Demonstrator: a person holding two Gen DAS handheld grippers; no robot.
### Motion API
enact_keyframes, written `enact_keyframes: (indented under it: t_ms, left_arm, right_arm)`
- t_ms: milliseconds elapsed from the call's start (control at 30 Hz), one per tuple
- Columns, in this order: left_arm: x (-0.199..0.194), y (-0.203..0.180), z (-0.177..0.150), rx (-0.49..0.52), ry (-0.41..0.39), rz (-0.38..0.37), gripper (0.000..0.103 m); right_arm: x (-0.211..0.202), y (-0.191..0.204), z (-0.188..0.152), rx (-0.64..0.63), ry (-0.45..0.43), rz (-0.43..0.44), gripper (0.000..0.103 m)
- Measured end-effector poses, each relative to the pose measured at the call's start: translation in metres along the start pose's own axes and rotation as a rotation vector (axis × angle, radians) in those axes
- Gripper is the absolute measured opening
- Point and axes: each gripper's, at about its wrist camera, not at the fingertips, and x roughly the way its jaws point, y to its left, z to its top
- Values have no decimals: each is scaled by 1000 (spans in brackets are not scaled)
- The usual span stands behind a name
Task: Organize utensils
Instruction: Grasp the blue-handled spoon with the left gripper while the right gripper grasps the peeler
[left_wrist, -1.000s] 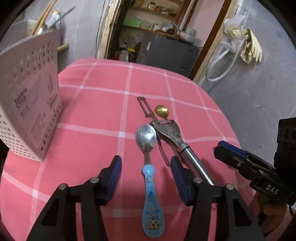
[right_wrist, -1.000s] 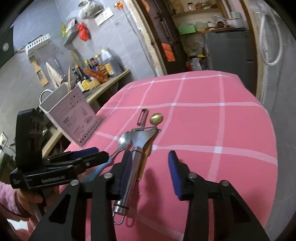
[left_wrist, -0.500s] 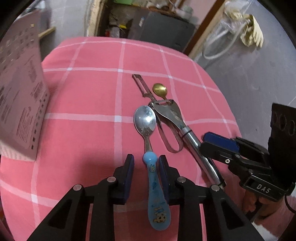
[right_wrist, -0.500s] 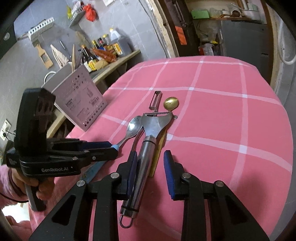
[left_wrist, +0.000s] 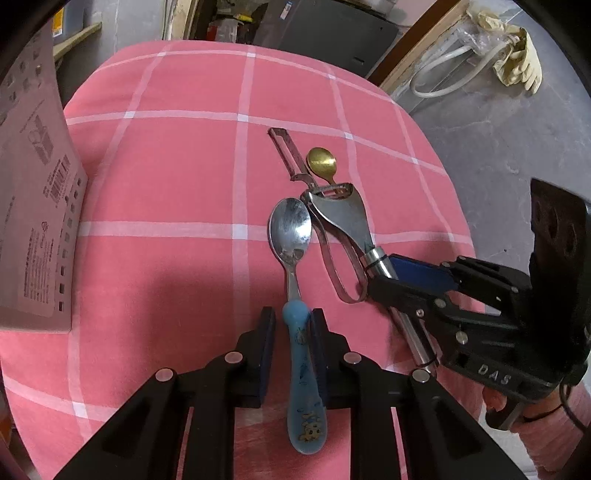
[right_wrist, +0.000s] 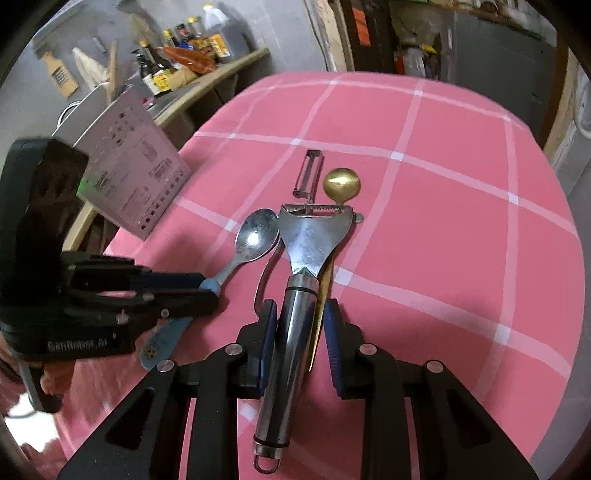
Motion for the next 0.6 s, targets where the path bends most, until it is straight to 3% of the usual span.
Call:
enact_keyframes:
  t_ms: [200,367,600]
  left_arm:
    - [6,0,14,-15,80,-7,17]
    - [15,4,28,-62,166,-41,14]
    - [14,5,16,-66,130,-70,14]
  right_arm:
    - [8,-5,10,59,87,5,20]
    - [5,-13,7,128,86,36,16]
    - [-19,-20,-15,195,11,95,16]
